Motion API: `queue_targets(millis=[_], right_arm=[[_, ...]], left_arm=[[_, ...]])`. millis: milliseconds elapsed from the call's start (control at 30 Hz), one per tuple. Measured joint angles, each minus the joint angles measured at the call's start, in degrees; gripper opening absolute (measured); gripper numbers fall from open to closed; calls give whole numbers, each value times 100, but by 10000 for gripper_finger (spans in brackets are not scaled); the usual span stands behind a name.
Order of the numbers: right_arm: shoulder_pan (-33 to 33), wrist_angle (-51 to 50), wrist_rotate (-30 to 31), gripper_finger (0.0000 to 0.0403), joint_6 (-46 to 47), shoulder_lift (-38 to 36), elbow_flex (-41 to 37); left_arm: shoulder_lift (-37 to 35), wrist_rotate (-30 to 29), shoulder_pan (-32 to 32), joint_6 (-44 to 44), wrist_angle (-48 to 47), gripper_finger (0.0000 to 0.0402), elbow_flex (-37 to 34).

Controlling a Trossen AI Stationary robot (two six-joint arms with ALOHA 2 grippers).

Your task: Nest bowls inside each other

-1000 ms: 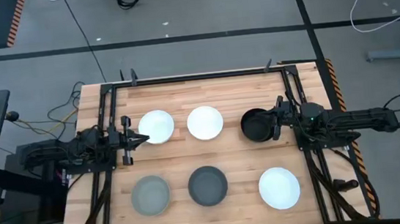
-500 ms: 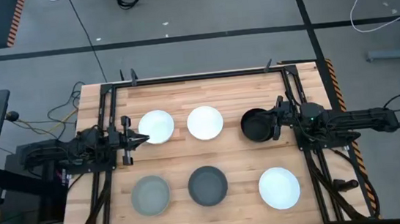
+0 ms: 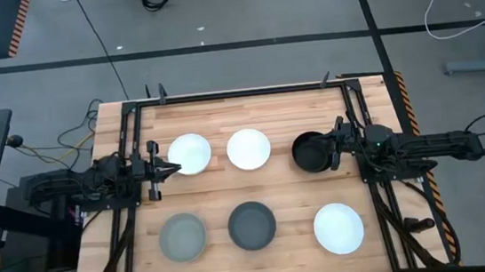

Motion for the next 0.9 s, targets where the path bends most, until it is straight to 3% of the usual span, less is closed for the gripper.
queue_targets(millis=[600,900], right_arm=[[1,2,0,10,1,0,0],[-1,241,0,10,314,0,0]], left_arm=[[-1,2,0,-15,13,33,0],[-1,-101,1,-902,244,29,0]])
